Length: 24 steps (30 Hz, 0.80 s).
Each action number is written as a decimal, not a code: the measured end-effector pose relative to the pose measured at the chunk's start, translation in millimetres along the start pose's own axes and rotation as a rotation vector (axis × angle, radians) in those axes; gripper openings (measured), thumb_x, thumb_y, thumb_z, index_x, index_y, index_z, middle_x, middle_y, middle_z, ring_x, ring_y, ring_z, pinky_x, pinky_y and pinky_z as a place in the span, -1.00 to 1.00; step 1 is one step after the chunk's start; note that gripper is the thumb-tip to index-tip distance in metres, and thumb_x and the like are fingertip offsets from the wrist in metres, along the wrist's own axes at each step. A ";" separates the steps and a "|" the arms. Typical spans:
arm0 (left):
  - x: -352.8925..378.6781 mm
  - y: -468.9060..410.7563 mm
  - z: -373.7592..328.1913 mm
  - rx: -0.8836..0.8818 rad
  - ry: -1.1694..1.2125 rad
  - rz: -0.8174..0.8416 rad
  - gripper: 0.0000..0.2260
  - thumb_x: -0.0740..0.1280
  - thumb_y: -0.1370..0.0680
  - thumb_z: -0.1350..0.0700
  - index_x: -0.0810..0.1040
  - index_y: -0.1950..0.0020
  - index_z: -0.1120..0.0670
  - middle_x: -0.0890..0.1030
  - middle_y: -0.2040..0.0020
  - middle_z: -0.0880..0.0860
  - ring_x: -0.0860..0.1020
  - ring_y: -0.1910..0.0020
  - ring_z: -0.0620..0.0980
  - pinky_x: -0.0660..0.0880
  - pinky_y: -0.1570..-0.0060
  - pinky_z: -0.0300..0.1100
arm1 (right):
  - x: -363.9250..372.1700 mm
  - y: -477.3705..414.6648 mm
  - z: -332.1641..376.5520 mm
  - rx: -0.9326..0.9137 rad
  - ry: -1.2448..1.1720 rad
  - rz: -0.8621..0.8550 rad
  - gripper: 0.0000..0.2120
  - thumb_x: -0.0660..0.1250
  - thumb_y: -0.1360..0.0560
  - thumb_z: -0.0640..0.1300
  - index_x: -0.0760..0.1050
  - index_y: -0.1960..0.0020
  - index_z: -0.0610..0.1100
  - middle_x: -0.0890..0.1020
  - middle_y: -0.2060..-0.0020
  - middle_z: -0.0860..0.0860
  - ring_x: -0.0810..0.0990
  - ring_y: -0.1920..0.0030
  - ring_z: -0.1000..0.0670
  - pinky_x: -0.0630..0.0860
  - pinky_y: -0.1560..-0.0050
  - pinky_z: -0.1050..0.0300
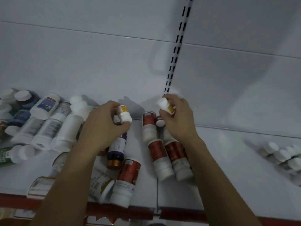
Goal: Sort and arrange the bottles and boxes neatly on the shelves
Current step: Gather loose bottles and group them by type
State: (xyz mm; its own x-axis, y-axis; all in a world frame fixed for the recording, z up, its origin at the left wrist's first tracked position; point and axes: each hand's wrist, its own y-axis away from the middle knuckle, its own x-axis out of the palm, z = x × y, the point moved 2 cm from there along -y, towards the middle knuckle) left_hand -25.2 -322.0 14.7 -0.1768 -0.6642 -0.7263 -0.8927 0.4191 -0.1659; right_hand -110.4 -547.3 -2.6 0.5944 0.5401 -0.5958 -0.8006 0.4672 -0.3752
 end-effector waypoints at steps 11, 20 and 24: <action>88.6 4.0 -108.4 0.085 0.085 0.088 -0.56 0.51 -0.42 -0.08 0.46 -0.24 -0.19 0.58 0.06 -0.24 0.55 0.13 -0.31 0.40 0.17 -0.28 | -212.3 57.2 -98.5 0.212 0.132 -0.249 -0.68 0.46 -0.48 -0.18 0.52 -0.17 0.08 0.60 -0.04 0.06 0.57 0.06 0.09 0.36 0.12 0.39; 219.2 40.5 -228.8 0.206 0.252 0.432 -0.84 0.15 -0.67 -0.18 0.46 -0.13 -0.19 0.61 0.09 -0.13 0.64 0.21 -0.15 0.50 0.12 -0.10 | -347.4 100.4 -194.8 0.319 0.096 -0.330 -0.73 0.46 -0.52 -0.04 0.49 -0.17 0.13 0.61 -0.07 0.18 0.62 0.09 0.21 0.48 0.12 0.28; 278.8 61.2 -264.6 0.147 0.260 0.433 -0.81 0.12 -0.67 -0.18 0.42 -0.02 -0.12 0.68 0.23 -0.08 0.64 0.36 -0.09 0.44 0.25 -0.17 | -375.4 111.6 -235.2 0.341 0.079 -0.303 -0.76 0.48 -0.50 0.05 0.53 -0.13 0.12 0.63 0.00 0.20 0.61 0.08 0.28 0.45 0.14 0.32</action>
State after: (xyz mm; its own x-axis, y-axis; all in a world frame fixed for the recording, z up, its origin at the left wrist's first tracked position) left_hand -238.8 -645.3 -21.4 -0.6306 -0.5346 -0.5626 -0.6504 0.7596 0.0072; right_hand -440.7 -862.5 12.1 0.7796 0.2951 -0.5523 -0.5133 0.8065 -0.2936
